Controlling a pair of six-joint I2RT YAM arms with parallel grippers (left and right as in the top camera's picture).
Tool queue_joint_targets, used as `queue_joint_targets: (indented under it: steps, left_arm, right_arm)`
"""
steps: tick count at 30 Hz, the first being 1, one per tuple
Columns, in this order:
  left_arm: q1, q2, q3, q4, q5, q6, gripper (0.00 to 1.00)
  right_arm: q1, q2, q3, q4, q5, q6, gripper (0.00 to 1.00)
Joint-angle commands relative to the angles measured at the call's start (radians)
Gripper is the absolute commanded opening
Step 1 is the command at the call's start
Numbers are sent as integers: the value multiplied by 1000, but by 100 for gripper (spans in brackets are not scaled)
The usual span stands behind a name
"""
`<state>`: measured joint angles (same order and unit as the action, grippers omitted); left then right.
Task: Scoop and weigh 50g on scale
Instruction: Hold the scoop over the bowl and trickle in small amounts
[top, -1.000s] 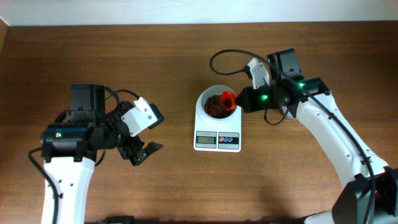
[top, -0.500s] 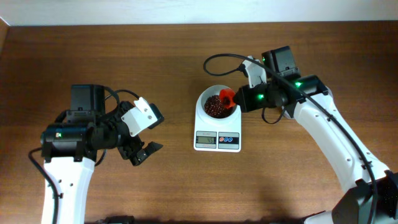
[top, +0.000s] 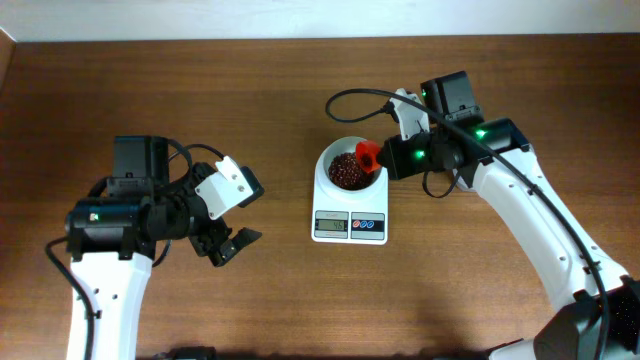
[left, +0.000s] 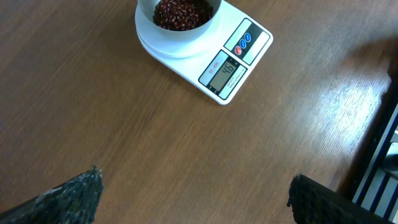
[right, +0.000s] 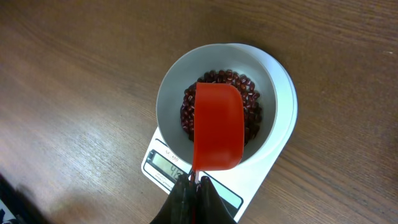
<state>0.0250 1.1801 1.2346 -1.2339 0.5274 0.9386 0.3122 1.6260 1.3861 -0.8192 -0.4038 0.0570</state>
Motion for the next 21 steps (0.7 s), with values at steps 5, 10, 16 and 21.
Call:
queue_joint_targets:
  steps: [5,10,16,21]
  left_arm:
    - [2,-6,10,-1,22,-11,99]
    - [2,-6,10,-1,22,-11,99]
    - [2,-6,10,-1,22,-11,99]
    - [2,-6,10,-1,22,-11,99]
  right_arm:
    - [16,-1,69,-43,89,7,4]
    - [16,-1,69,-53,66,7,4]
    - [16,-1,69,-53,56,7,4]
    - [16,-1,69,-53,45,7,4]
